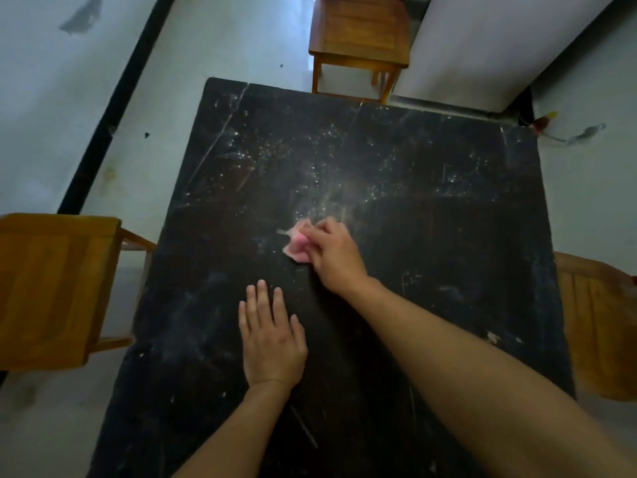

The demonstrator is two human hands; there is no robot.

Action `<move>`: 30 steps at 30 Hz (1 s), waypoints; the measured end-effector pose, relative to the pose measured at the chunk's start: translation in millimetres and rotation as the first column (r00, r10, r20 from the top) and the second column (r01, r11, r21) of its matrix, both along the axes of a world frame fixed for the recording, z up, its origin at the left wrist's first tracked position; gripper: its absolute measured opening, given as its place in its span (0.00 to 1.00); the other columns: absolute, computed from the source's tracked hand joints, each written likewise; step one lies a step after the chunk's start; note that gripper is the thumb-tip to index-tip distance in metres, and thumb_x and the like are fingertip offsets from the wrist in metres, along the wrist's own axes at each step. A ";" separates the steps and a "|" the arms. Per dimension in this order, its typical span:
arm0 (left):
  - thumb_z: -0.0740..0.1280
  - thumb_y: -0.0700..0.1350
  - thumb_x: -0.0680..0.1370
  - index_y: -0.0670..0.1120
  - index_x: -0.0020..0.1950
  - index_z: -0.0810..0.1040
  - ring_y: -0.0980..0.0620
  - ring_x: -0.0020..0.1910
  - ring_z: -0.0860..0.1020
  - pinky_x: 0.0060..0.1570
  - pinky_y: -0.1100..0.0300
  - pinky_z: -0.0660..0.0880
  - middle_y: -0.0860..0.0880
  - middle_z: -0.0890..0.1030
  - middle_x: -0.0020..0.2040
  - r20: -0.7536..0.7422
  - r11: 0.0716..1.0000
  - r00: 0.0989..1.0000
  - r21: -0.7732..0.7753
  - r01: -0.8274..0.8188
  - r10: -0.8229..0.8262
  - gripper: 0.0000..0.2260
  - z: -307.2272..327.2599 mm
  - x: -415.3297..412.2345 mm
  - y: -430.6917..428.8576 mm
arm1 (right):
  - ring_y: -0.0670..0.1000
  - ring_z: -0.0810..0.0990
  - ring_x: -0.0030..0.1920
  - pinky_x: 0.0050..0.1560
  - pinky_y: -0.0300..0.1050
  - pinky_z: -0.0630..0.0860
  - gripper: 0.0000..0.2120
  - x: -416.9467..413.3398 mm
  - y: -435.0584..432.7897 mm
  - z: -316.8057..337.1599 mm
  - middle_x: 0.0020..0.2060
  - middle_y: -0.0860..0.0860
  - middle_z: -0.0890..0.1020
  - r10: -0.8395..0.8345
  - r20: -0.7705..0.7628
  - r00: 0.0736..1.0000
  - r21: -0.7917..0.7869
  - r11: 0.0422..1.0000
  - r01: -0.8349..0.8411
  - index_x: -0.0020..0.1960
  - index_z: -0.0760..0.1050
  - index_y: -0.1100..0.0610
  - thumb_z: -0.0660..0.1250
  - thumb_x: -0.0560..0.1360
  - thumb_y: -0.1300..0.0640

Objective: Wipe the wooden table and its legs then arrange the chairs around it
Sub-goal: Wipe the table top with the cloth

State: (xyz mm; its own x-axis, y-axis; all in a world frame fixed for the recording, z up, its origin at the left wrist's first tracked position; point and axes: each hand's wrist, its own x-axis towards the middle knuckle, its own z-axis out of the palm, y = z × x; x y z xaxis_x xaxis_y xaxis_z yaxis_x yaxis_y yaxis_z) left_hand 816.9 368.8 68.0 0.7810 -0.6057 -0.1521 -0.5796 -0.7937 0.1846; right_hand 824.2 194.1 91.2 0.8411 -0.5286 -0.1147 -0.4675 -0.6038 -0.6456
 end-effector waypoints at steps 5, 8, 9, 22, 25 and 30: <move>0.52 0.51 0.78 0.39 0.68 0.70 0.42 0.72 0.62 0.72 0.48 0.53 0.38 0.68 0.71 -0.055 0.987 0.988 -0.076 0.141 -0.145 0.24 5.9 19.4 23.9 | 0.51 0.74 0.47 0.42 0.37 0.66 0.08 -63.4 -47.2 22.0 0.48 0.51 0.74 -0.470 0.012 0.882 -0.148 0.872 0.467 0.48 0.78 0.44 0.63 0.79 0.55; 0.52 0.52 0.78 0.41 0.68 0.70 0.42 0.72 0.64 0.73 0.47 0.57 0.39 0.69 0.70 -0.033 0.983 0.985 -0.074 0.166 -0.169 0.24 10.9 54.8 55.4 | 0.54 0.73 0.48 0.49 0.50 0.73 0.08 -127.4 -49.3 27.5 0.56 0.57 0.73 -0.747 -0.191 0.637 -0.240 0.665 0.708 0.52 0.78 0.48 0.59 0.80 0.52; 0.53 0.52 0.78 0.41 0.68 0.70 0.42 0.72 0.64 0.72 0.46 0.58 0.39 0.69 0.70 -0.022 0.988 0.989 -0.060 0.143 -0.144 0.24 12.3 69.3 66.1 | 0.56 0.73 0.47 0.51 0.52 0.73 0.10 -134.0 -33.5 26.4 0.56 0.58 0.72 -0.763 -0.255 0.594 -0.252 0.645 0.721 0.56 0.77 0.50 0.59 0.80 0.52; 0.53 0.51 0.78 0.39 0.71 0.67 0.41 0.74 0.60 0.74 0.48 0.51 0.37 0.65 0.73 0.022 0.968 0.968 -0.013 0.251 -0.250 0.25 -0.4 136.6 113.5 | 0.49 0.75 0.46 0.48 0.42 0.74 0.06 88.8 74.3 19.0 0.48 0.49 0.73 -0.322 -0.064 0.945 0.026 0.946 0.324 0.51 0.80 0.46 0.64 0.78 0.52; 0.52 0.51 0.79 0.39 0.72 0.66 0.41 0.74 0.59 0.73 0.48 0.51 0.37 0.64 0.73 0.010 0.965 0.965 -0.021 0.262 -0.262 0.25 0.7 137.6 116.4 | 0.47 0.77 0.45 0.41 0.39 0.72 0.04 36.7 19.3 24.6 0.49 0.49 0.78 -0.611 -0.036 0.791 -0.097 0.790 0.606 0.47 0.79 0.45 0.67 0.76 0.47; 0.52 0.51 0.79 0.39 0.71 0.67 0.40 0.74 0.60 0.72 0.46 0.53 0.36 0.65 0.73 0.001 0.963 0.964 -0.043 0.265 -0.266 0.25 -0.8 140.0 113.7 | 0.54 0.74 0.51 0.46 0.45 0.69 0.05 17.4 0.3 15.6 0.59 0.55 0.73 -0.841 -0.255 0.476 -0.212 0.529 0.821 0.51 0.78 0.48 0.64 0.79 0.50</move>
